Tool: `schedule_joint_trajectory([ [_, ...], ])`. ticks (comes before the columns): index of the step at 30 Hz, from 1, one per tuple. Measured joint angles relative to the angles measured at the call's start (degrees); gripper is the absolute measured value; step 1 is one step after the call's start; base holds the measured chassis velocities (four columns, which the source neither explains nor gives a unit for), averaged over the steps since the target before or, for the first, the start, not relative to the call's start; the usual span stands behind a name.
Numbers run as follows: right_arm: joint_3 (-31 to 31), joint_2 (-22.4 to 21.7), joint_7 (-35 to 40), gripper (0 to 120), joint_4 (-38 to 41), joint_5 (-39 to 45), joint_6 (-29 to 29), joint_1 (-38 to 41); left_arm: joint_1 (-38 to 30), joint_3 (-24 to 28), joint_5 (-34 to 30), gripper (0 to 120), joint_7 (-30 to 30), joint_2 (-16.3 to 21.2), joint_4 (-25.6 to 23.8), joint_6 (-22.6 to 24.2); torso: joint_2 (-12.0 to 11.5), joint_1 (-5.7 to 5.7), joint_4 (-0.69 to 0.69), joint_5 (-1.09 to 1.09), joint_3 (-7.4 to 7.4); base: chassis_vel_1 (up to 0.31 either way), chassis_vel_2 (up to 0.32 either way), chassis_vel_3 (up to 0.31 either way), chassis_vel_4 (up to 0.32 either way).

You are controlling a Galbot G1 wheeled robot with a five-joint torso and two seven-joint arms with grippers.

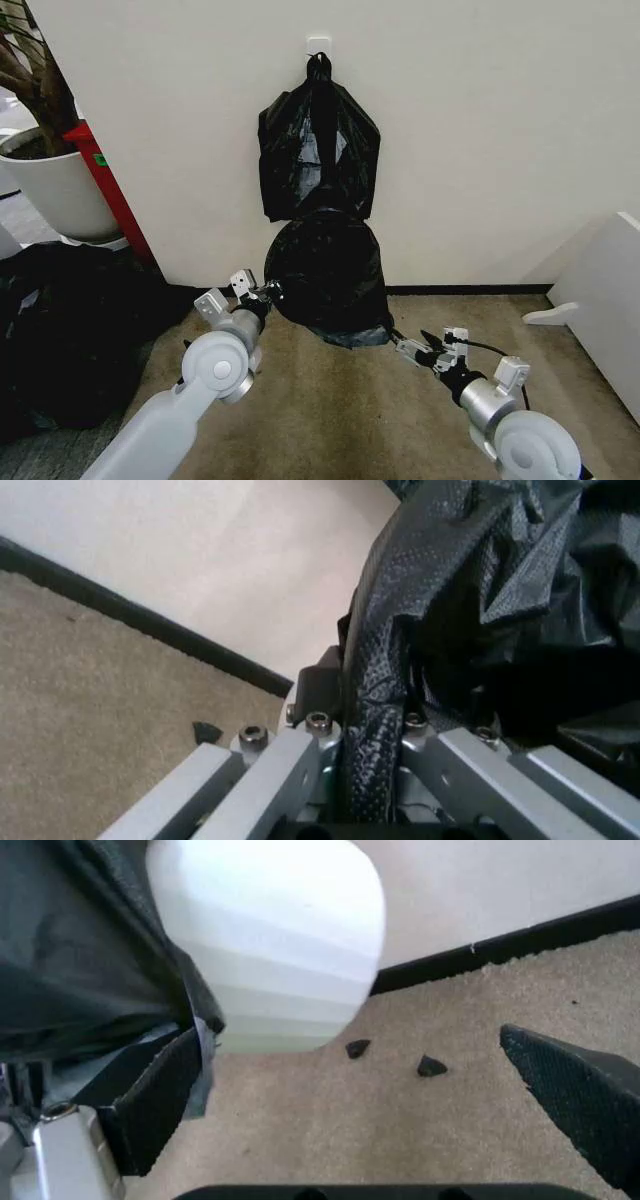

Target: Place the garbage bag over the trash bin.

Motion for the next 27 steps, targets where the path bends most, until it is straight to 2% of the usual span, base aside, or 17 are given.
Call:
schedule_joint_trajectory([
  [6,0.9,0.4,-6.5,100,-3.7,0.4,2.2,0.0,0.0,-0.5,-4.4,2,-0.1,0.2,-1.3,0.9,0.0,0.00,0.00,-0.01,0.00,0.000,0.000,0.000,0.000],
  [9,1.6,1.0,-14.8,100,-7.0,0.3,5.6,0.1,0.2,-0.6,-7.7,2,-0.6,0.1,-2.1,1.4,0.0,0.00,0.00,0.00,0.00,0.000,0.000,0.000,0.000],
  [13,2.7,1.0,-19.3,100,-8.8,0.0,6.0,-0.5,0.5,-0.7,-8.7,2,-1.2,0.1,-2.4,1.4,0.0,0.00,0.00,-0.02,0.00,0.000,0.000,0.000,0.000],
  [17,4.6,1.4,-28.4,100,-13.1,0.1,8.0,-1.6,0.7,-0.8,-11.4,2,-2.2,0.2,-2.6,1.5,0.0,0.00,0.00,-0.02,0.00,0.000,0.000,0.000,0.000],
  [18,4.6,1.4,-28.4,100,-13.1,0.1,8.0,-1.6,0.7,-0.8,-11.4,2,-2.2,0.2,-2.6,1.5,0.0,0.00,0.00,-0.02,0.00,0.000,0.000,0.000,0.000],
  [21,5.5,2.0,-36.7,100,-16.9,2.1,9.3,-1.4,0.9,-0.9,-12.9,2,-2.2,0.1,-2.4,2.0,0.0,0.00,0.00,0.00,0.00,0.000,0.000,0.000,0.000],
  [25,7.8,2.3,-47.6,100,-20.2,5.3,6.7,-1.2,1.6,-0.9,-13.8,2,-1.3,0.0,-1.4,3.0,0.0,0.00,0.00,-0.01,0.00,0.000,0.000,0.000,0.000],
  [27,8.4,2.3,-50.1,100,-21.0,5.3,5.8,-1.1,1.6,-0.9,-14.0,2,-1.2,-0.1,-1.4,3.1,0.0,0.00,0.00,-0.01,0.00,0.000,0.000,0.000,0.000],
])
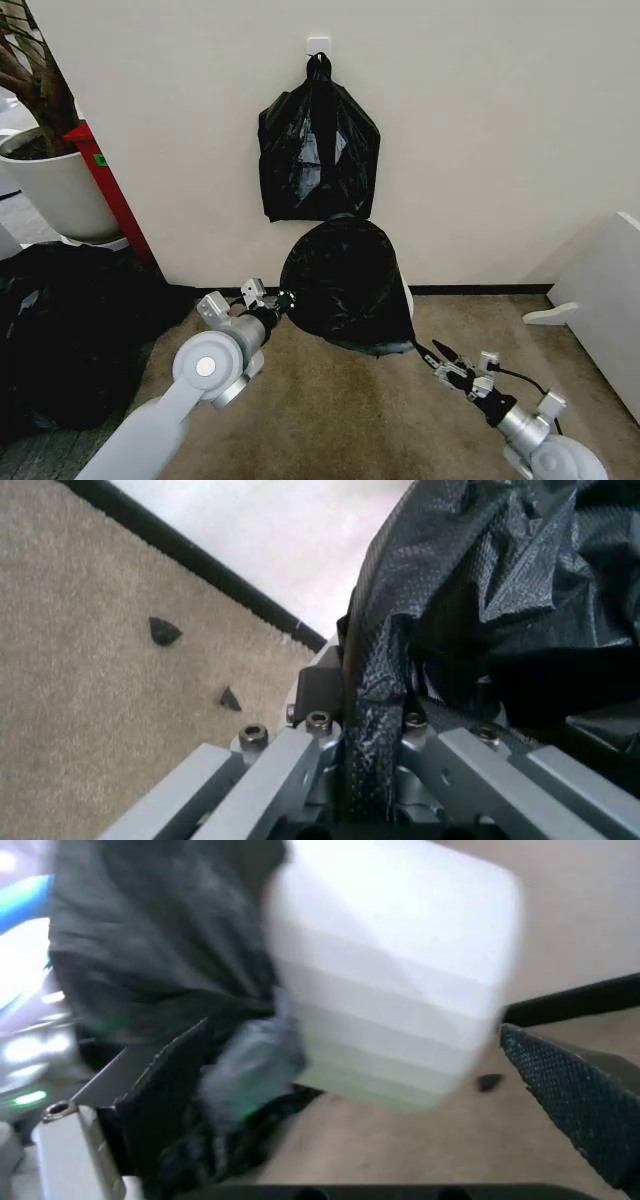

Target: Place the garbage bag over the trash bin.

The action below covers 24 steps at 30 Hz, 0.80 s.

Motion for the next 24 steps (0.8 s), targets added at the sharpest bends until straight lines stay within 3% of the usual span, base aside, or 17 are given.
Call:
schedule_joint_trajectory([
  [4,1.9,-0.2,-10.0,100,-3.9,-2.5,-2.9,1.3,-0.1,0.0,-1.4,2,0.6,0.0,0.0,0.7,0.0,0.00,-0.01,0.00,0.00,0.000,0.000,0.000,0.000],
  [7,3.2,-0.5,-8.7,100,-3.6,-2.3,-3.4,0.9,-0.3,0.7,1.6,2,1.7,0.5,0.1,0.9,0.0,0.00,0.01,0.04,0.00,0.000,0.000,0.000,0.000],
  [14,10.8,-3.7,7.8,100,7.8,0.2,-5.8,-4.5,2.5,2.9,20.0,2,13.8,2.8,2.2,1.2,0.0,0.00,-0.02,-0.03,0.00,0.000,0.000,0.000,0.000],
  [17,14.3,-6.1,15.1,100,12.3,3.0,-8.5,-4.3,5.3,3.1,33.2,2,23.4,4.0,4.6,0.8,0.0,0.00,-0.01,-0.02,0.00,0.000,0.000,0.000,0.000],
  [19,15.1,-9.2,17.7,100,13.4,4.1,-9.3,-3.0,6.3,3.1,41.1,2,29.7,4.5,6.8,-0.7,0.0,0.00,0.00,0.00,0.00,0.000,0.000,0.000,0.000],
  [21,15.2,-9.8,18.1,100,13.5,4.1,-9.4,-2.7,6.4,3.1,42.8,2,31.3,4.5,7.3,-1.3,0.0,0.00,0.00,0.00,0.00,0.000,0.000,0.000,0.000],
  [24,13.5,-15.5,23.1,100,15.1,6.6,-11.5,0.5,6.8,2.9,51.0,2,39.1,4.8,9.4,-4.6,0.0,0.00,0.00,-0.03,0.00,0.000,0.000,0.000,0.000],
])
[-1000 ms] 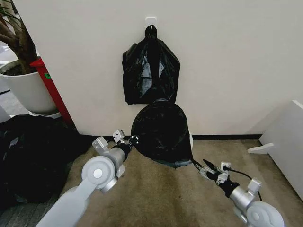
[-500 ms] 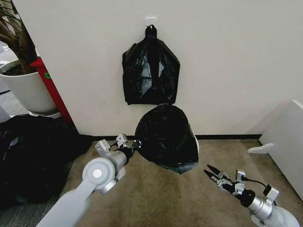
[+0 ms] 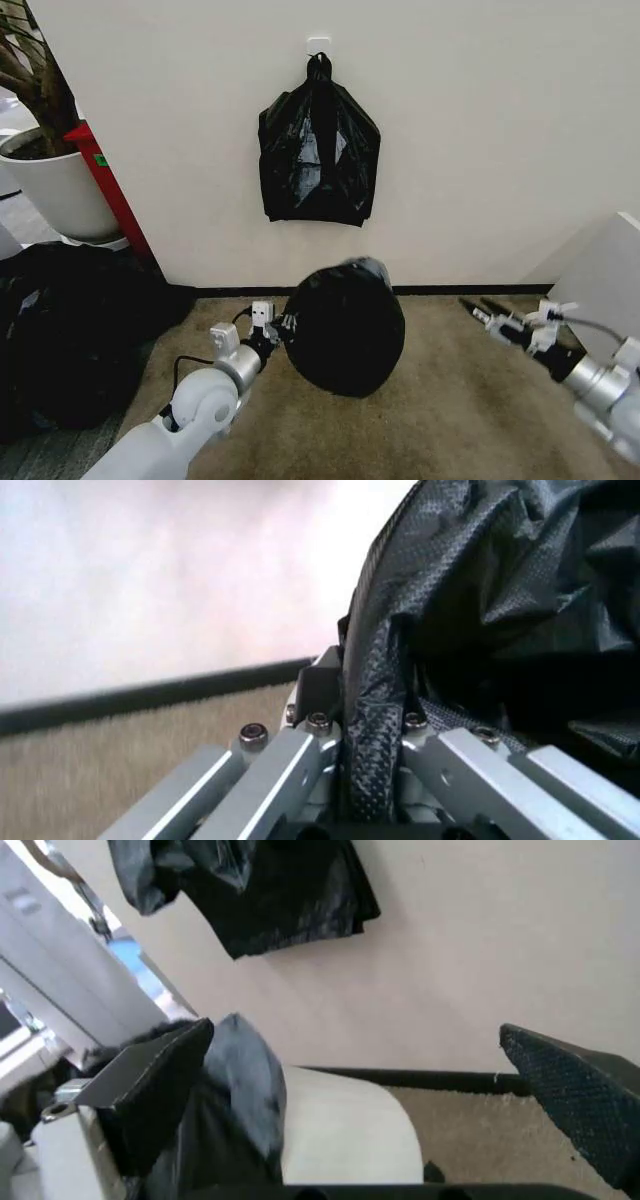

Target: Place the garbage bag over the trash bin.

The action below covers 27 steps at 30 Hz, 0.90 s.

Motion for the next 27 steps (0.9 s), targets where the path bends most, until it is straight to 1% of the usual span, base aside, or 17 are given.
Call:
schedule_joint_trajectory([
  [1,-1.3,-1.2,1.9,100,0.6,0.4,-0.4,0.8,-0.1,0.0,1.6,2,1.5,0.0,0.5,-0.9,0.0,0.00,0.00,-0.02,0.00,0.000,0.000,0.000,0.000],
  [2,-3.7,-2.6,4.4,100,1.5,0.5,-1.1,1.9,-0.3,-0.1,3.5,2,3.6,-0.1,1.1,-1.9,0.0,0.00,0.01,0.00,0.00,0.000,0.000,0.000,0.000],
  [3,-3.7,-2.6,4.4,100,1.5,0.5,-1.1,1.9,-0.3,-0.1,3.5,2,3.6,-0.1,1.1,-1.9,0.0,0.00,0.01,0.00,0.00,0.000,0.000,0.000,0.000],
  [4,-5.8,-3.5,6.0,100,2.1,-0.1,-1.5,2.8,-0.5,-0.2,4.9,2,5.2,-0.2,1.7,-2.9,0.0,0.00,0.02,0.04,0.00,0.000,0.000,0.000,0.000],
  [6,-8.7,-4.3,7.7,100,3.1,-1.6,-1.9,3.9,-0.9,-0.5,7.2,2,7.9,-0.3,2.7,-4.5,0.0,0.00,0.01,0.04,0.00,0.000,0.000,0.000,0.000],
  [9,-10.7,-4.4,8.9,100,4.5,-3.3,-2.1,4.1,-1.1,-0.9,8.8,2,10.7,0.0,3.0,-5.5,0.0,0.00,0.00,0.04,0.00,0.000,0.000,0.000,0.000],
  [17,-11.8,-3.9,10.0,100,6.0,-3.3,-3.2,4.0,-0.9,-1.2,10.3,2,13.1,0.5,2.4,-6.9,0.0,0.00,0.00,0.02,0.00,0.000,0.000,0.000,0.000],
  [23,-12.0,-3.6,10.2,100,5.1,-2.7,-4.6,4.4,-1.0,-0.7,10.8,2,13.4,0.4,1.8,-7.0,0.0,0.00,0.00,0.02,0.00,0.000,0.000,0.000,0.000],
  [27,-12.4,-3.1,10.2,100,3.3,-3.1,-4.7,5.5,-0.3,-0.6,11.2,2,15.4,0.8,0.7,-7.3,0.0,0.00,0.00,0.03,0.00,0.000,0.000,0.000,0.000],
])
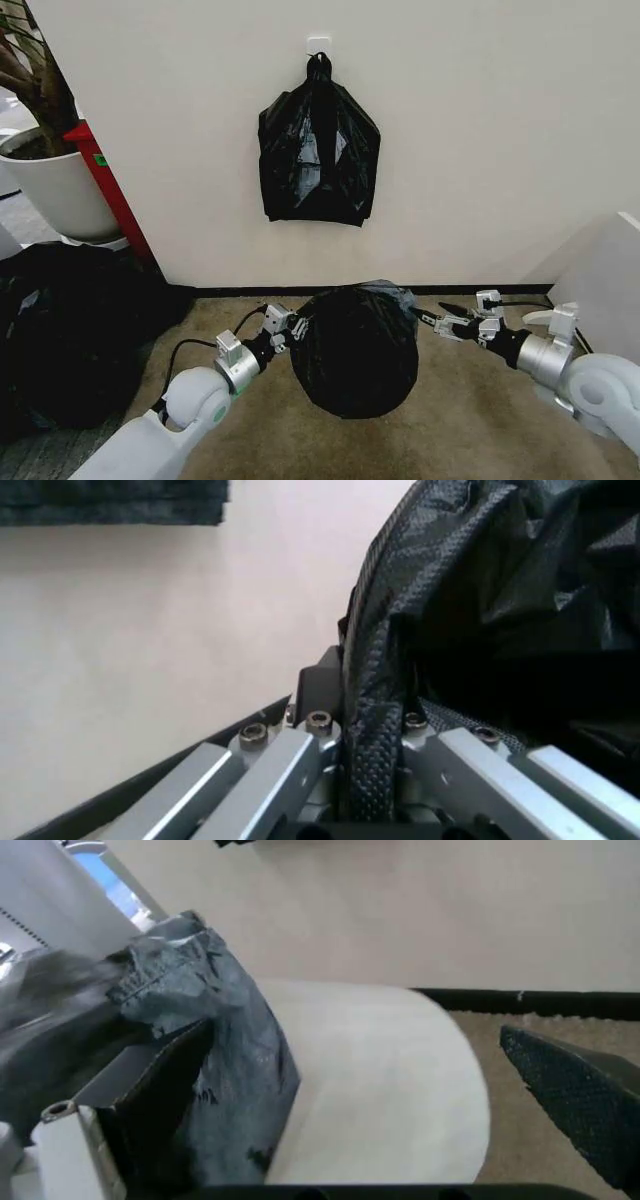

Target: Place the garbage bag over the trash bin.

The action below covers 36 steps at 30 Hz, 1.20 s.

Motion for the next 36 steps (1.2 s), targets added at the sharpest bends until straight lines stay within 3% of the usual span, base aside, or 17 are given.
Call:
schedule_joint_trajectory([
  [20,-0.2,2.0,-2.7,100,-16.3,-7.5,1.2,4.2,-0.2,0.3,-1.9,2,7.0,1.7,-2.4,-1.7,0.0,0.00,0.00,0.02,0.00,0.000,0.000,0.000,0.000],
  [27,2.6,0.5,0.2,100,-6.4,1.4,0.8,2.1,-0.6,-0.3,-0.3,2,3.6,1.1,-0.4,-1.4,0.0,0.00,-0.02,-0.03,0.00,0.000,0.000,0.000,0.000],
  [32,2.8,-0.9,13.0,100,6.4,11.9,-4.4,1.5,-0.8,-0.5,1.5,2,1.6,0.4,0.8,-1.4,0.0,0.00,0.00,-0.02,-0.01,0.000,0.000,0.000,0.000],
  [36,1.9,-1.0,13.9,100,8.3,11.4,-5.9,1.4,-1.0,-0.3,1.3,2,1.2,0.3,0.8,-1.1,0.0,0.00,-0.01,-0.02,-0.01,0.000,0.000,0.000,0.000],
])
